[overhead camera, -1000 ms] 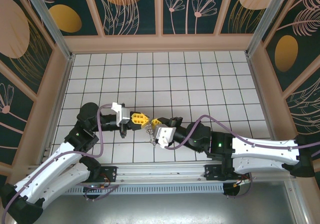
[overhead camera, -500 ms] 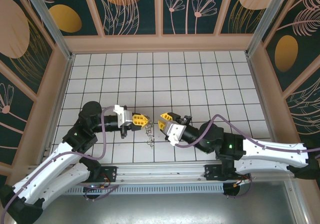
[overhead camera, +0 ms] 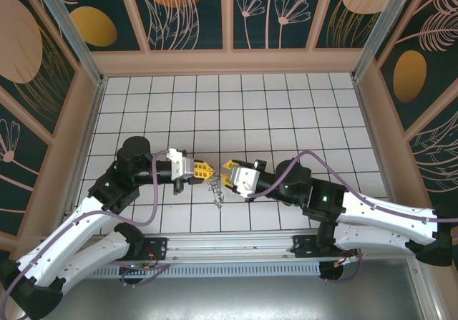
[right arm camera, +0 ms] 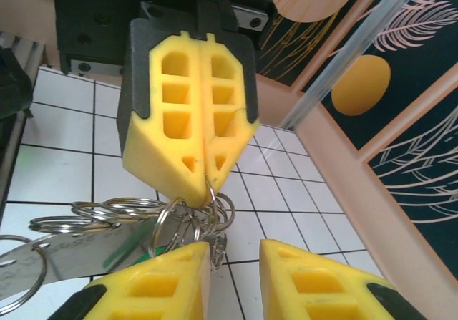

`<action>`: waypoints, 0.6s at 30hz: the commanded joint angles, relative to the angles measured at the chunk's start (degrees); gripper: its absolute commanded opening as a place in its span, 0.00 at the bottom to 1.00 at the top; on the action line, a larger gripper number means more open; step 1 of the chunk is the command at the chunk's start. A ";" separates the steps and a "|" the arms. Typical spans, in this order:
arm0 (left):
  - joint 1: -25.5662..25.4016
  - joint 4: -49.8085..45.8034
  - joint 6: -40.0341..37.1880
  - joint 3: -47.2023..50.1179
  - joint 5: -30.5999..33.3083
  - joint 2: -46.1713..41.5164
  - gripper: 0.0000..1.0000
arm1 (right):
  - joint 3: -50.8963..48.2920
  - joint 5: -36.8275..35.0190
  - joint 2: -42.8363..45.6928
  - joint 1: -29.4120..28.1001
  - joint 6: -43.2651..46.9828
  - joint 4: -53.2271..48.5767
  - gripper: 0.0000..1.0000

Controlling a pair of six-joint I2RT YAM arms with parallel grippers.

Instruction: Put the keys on the keyring

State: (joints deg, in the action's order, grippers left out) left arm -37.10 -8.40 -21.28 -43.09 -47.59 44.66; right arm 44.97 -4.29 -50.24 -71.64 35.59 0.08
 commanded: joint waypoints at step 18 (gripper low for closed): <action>-0.25 0.23 -1.66 -0.99 -3.45 0.01 0.00 | 3.17 10.18 -4.30 3.43 -2.55 1.49 0.20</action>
State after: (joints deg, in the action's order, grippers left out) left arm -37.10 -9.28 -21.82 -43.11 -49.06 44.97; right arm 45.95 4.64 -54.04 -68.73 33.87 -0.23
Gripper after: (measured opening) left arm 0.037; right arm 0.212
